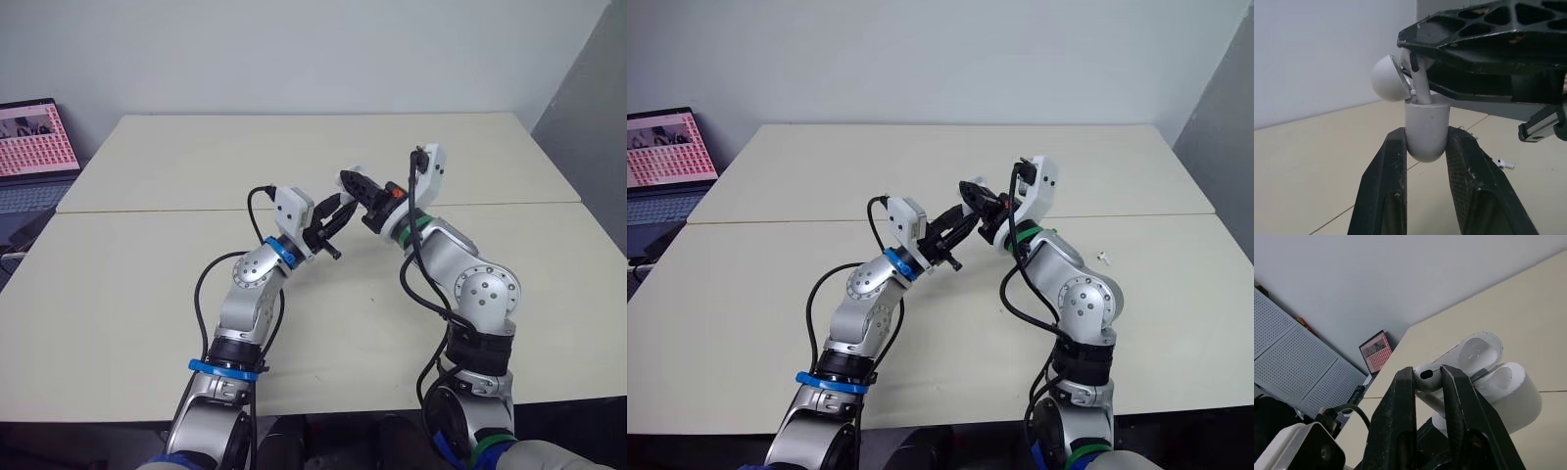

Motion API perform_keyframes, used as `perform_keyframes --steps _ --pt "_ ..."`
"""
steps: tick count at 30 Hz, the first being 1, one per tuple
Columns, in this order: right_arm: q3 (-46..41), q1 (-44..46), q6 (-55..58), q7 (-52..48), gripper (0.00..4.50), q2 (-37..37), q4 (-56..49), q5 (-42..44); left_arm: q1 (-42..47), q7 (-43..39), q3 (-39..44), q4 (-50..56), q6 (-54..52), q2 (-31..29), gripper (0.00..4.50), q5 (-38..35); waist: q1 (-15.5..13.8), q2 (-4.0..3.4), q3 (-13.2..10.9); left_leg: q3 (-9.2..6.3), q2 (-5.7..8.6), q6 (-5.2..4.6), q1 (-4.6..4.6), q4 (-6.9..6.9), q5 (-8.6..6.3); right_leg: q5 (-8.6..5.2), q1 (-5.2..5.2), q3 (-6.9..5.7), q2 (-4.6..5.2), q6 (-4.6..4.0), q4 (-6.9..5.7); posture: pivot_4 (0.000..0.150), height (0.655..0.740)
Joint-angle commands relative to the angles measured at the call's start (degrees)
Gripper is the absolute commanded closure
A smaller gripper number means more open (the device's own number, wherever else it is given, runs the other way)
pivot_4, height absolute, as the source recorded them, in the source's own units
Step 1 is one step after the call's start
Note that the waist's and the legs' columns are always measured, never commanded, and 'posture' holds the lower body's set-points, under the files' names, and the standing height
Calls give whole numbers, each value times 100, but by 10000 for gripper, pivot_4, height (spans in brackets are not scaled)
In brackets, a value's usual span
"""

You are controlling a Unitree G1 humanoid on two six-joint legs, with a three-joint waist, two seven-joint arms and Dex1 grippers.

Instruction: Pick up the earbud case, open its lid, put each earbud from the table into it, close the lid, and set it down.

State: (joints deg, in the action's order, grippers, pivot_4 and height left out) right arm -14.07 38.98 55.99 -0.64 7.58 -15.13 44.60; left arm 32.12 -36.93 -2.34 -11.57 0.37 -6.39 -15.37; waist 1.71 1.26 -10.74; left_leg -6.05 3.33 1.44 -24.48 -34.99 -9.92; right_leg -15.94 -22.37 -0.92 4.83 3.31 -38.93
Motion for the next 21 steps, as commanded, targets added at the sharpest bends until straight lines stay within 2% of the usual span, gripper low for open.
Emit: perform_keyframes --steps 1,10,18,21 --pt "60 24 -196 16 41122 97 -63 179 161 -18 1 158 88 31 37135 -62 0 0 0 0 0 0 0 0 0 0 0 0 0 0 0 1500 7400" --pt "185 -122 -206 73 41122 1 -43 124 232 -26 -6 174 57 68 37135 -95 0 0 0 0 0 0 0 0 0 0 0 0 0 0 0 1500 7400" --pt "230 -131 -366 125 13853 -99 31 117 243 -47 -4 182 31 83 37135 -105 0 0 0 0 0 0 0 0 0 0 0 0 0 1 0 1500 7400" --pt "226 -115 -425 119 13853 -154 35 135 229 -42 -4 195 17 87 37135 -110 0 0 0 -1 0 0 0 0 0 0 0 -1 0 1 0 1500 7400"
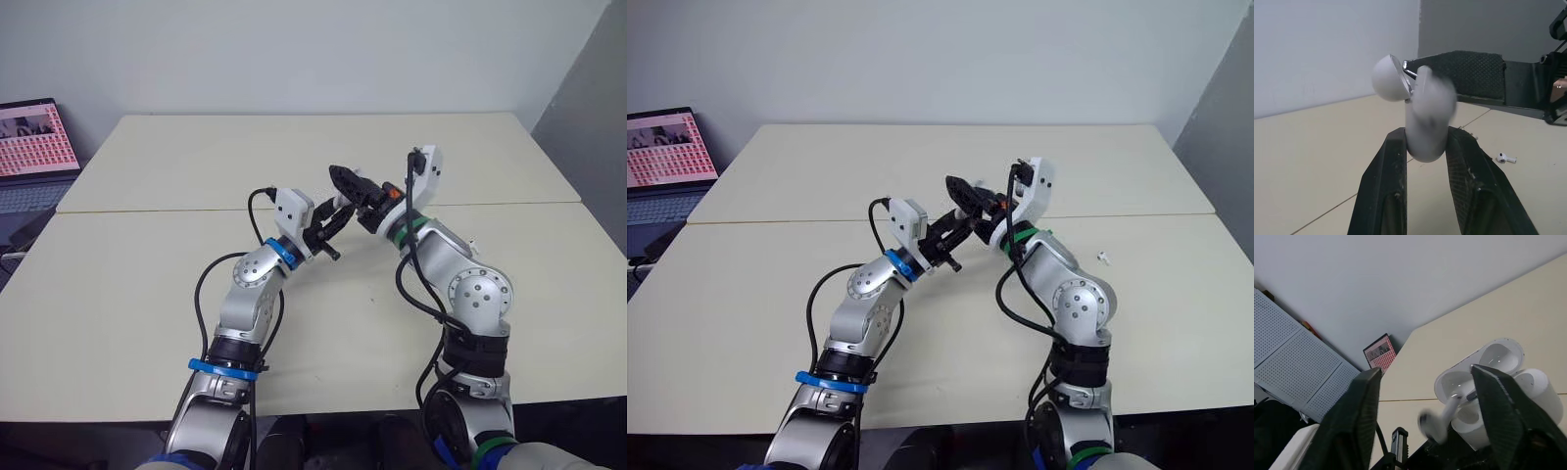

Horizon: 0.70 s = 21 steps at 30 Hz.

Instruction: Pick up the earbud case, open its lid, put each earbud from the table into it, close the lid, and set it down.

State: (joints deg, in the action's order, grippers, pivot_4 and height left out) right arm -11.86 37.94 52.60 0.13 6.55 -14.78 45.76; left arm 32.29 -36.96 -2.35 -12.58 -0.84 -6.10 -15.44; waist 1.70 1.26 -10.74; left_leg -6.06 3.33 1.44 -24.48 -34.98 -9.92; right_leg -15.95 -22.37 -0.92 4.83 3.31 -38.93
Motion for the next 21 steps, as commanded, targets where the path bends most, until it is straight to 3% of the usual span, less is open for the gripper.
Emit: perform_keyframes --steps 1,21 --pt "2 -6 -100 42 13853 -68 1 26 206 -37 -2 301 133 59 37135 -103 0 0 0 0 0 0 0 0 0 0 0 1 0 0 0 1500 7400" --pt "-53 92 -257 52 13853 -186 14 181 216 -41 8 272 115 51 37135 -105 0 0 0 0 0 0 0 1 0 0 0 0 0 0 0 1500 7400"
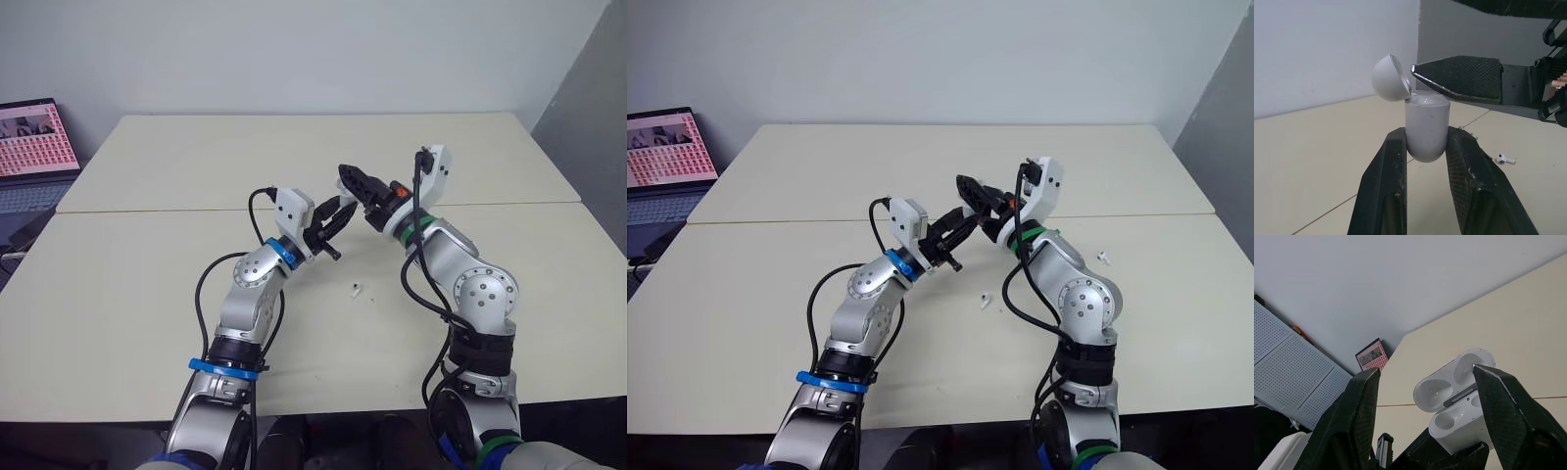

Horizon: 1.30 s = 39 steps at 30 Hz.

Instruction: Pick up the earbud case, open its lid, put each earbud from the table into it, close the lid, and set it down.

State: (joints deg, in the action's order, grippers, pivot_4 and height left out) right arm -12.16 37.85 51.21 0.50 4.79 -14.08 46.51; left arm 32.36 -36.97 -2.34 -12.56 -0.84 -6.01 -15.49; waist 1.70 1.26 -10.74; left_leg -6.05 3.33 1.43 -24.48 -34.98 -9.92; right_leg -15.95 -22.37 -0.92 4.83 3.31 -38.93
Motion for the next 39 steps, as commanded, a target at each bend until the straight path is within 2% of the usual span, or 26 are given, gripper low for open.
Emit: perform_keyframes --steps 1,8,14,18,22,27,30,34,37,39 --pt "-23 103 -131 14 13853 -15 -57 108 212 -42 7 266 116 42 37135 -100 0 0 0 0 0 0 0 0 0 0 0 0 0 0 0 1500 7400" --pt "-57 197 -186 -33 13853 -127 -197 213 233 11 106 152 103 -34 37135 -91 0 0 0 0 0 0 0 0 0 0 0 0 0 0 0 1500 7400" --pt "-194 227 488 -305 13853 -1311 -877 774 128 67 605 -1 12 -624 37135 -155 3 -1 -1 0 -1 -1 0 2 0 -1 -1 -1 0 0 2 1500 7400" --pt "22 -448 852 -532 13853 -1957 -1246 890 -64 -96 821 9 -9 -1091 37135 -160 3 0 0 -3 -4 -1 0 6 -1 -2 1 -3 -2 0 6 1500 7400" --pt "1438 -1352 417 -1182 13853 -2789 -1348 -332 -219 -146 830 211 -122 -1229 37135 -208 -8 0 -1 1 2 -2 0 4 -1 -2 4 -2 4 1 8 1500 7400" --pt "2889 -1554 -1009 -2038 13853 -3384 -655 -2047 -259 -82 786 421 -271 -1205 37135 -222 -2 0 -1 2 0 -2 0 4 -1 -4 4 -3 4 4 10 1500 7400" --pt "3057 -1661 -1424 -2419 19869 -3492 -360 -2423 -294 -54 784 535 -342 -1212 37135 -233 -3 2 -2 1 0 -2 0 4 -1 -4 5 -4 4 5 16 1500 7400" --pt "3067 -1822 -1728 -2825 35199 -3624 -265 -2721 -395 -46 813 678 -416 -1247 37135 -248 -6 2 -2 0 1 -1 0 4 -1 -3 6 -4 4 4 16 1500 7400" --pt "2966 -1867 -1721 -2950 44785 -3537 -279 -2765 -445 -21 827 741 -450 -1257 37135 -243 -7 2 -2 0 -1 -1 0 4 -1 -4 6 -3 4 4 16 1500 7400" --pt "2902 -1817 -1688 -2909 44785 -3372 -200 -2786 -457 0 818 779 -472 -1242 37135 -236 -8 2 -2 -2 -2 -1 0 4 -1 -3 6 -4 3 4 15 1500 7400"
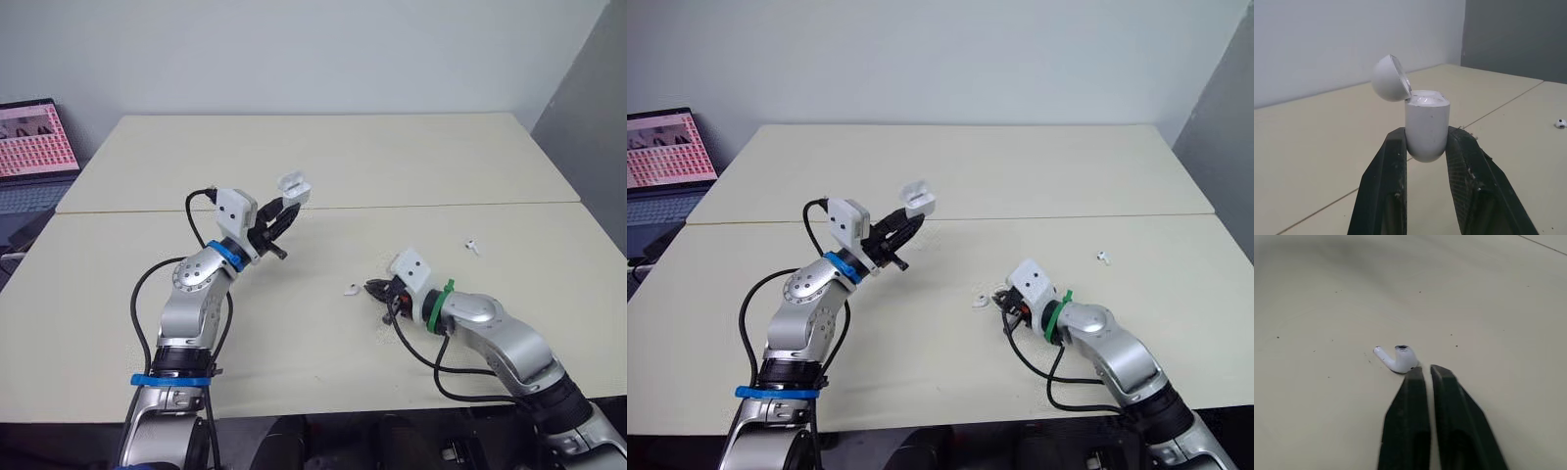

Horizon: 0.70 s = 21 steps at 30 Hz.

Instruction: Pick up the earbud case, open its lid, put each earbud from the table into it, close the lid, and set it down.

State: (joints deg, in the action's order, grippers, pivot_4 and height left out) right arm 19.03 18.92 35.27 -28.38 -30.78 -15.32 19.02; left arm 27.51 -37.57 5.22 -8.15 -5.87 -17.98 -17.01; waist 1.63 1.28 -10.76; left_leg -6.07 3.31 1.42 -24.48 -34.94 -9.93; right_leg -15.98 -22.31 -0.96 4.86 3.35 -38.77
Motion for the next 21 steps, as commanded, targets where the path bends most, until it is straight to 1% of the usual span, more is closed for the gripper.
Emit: perform_keyframes --steps 1,5,13,21 --pt "-274 128 -58 35 44785 307 -10 -24 23 72 55 359 21 -36 37135 -83 -1 0 0 -1 0 0 0 0 0 0 0 0 0 0 0 1500 7400" --pt "-394 387 16 53 44785 600 312 -116 54 96 26 364 12 -21 37135 -77 0 0 0 0 2 0 0 0 0 1 0 1 0 -1 0 1500 7400" --pt "-185 824 -118 -281 44785 721 1066 -527 156 80 -21 284 51 5 37135 -64 0 0 0 1 4 1 0 0 0 1 0 2 0 -1 -1 1500 7400" --pt "-187 679 -66 -593 44785 885 765 -537 152 81 -43 309 69 22 37135 -57 2 0 0 0 2 1 0 0 0 1 -1 2 0 -1 -2 1500 7400"
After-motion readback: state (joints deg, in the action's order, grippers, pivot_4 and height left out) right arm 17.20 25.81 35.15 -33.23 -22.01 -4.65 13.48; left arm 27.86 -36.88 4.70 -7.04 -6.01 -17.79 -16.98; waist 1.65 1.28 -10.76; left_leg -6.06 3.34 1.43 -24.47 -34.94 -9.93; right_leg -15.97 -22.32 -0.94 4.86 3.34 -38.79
